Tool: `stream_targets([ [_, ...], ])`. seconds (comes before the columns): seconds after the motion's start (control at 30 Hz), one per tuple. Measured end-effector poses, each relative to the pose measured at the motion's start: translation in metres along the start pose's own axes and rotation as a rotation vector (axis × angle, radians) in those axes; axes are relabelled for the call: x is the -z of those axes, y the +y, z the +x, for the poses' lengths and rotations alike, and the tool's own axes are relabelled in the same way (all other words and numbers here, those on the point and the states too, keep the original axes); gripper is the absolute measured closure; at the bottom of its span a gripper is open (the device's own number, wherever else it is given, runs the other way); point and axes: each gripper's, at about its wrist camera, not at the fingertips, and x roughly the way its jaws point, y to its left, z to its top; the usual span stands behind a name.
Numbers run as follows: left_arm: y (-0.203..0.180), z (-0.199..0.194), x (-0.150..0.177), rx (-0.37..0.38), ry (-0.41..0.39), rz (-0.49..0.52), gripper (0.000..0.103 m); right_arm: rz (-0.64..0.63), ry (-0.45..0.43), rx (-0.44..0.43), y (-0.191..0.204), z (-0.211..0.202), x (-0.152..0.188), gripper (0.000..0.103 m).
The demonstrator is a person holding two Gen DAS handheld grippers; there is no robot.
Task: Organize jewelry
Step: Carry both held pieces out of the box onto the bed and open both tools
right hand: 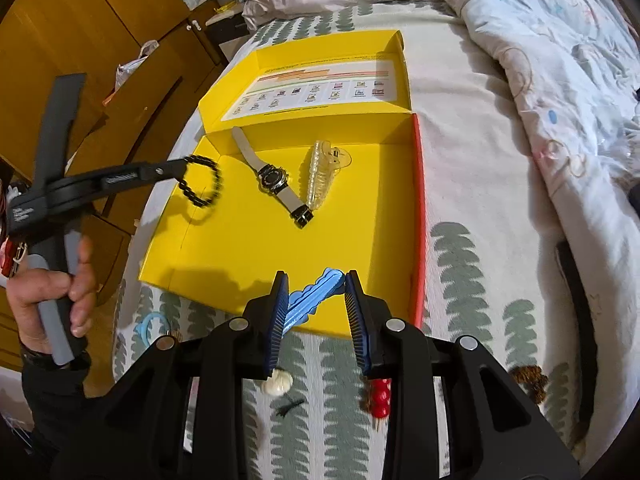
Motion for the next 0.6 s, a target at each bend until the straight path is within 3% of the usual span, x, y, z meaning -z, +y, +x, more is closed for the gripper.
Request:
stream_targets([
  [0.17, 0.006, -0.029, 0.020, -0.008, -0.032, -0.013, 0.093, -0.005, 0.003, 0.008, -0.002, -0.016, 0.022, 0.073],
  [0.6, 0.049, -0.082, 0.129, -0.042, -0.054, -0.071, 0.093, 0.026, 0.118, 0.102, -0.037, -0.009, 0.123, 0.073],
])
